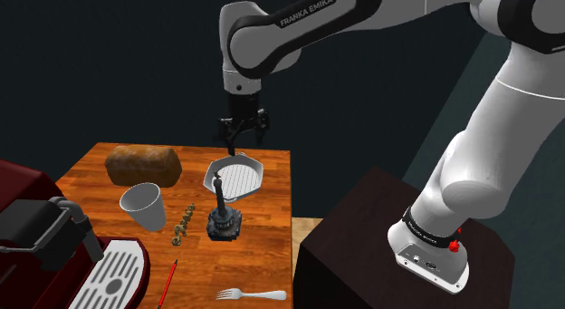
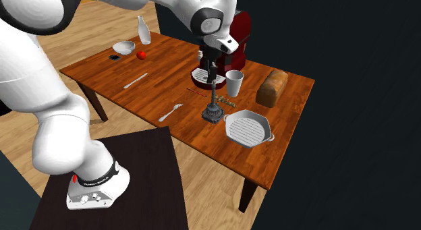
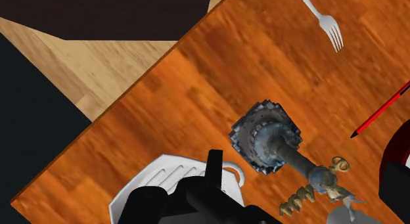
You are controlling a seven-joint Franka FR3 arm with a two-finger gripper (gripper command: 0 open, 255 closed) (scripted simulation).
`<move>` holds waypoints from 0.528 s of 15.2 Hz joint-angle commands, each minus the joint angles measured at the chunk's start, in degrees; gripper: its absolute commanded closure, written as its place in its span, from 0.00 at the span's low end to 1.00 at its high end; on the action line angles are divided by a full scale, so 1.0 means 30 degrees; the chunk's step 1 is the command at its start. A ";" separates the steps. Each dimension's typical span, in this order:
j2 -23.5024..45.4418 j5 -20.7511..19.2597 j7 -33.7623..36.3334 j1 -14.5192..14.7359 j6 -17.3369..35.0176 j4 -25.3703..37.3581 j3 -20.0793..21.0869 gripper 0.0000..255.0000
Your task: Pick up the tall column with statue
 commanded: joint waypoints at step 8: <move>0.5982 -0.1861 0.2777 0.1557 0.0690 0.5310 0.0431 0.00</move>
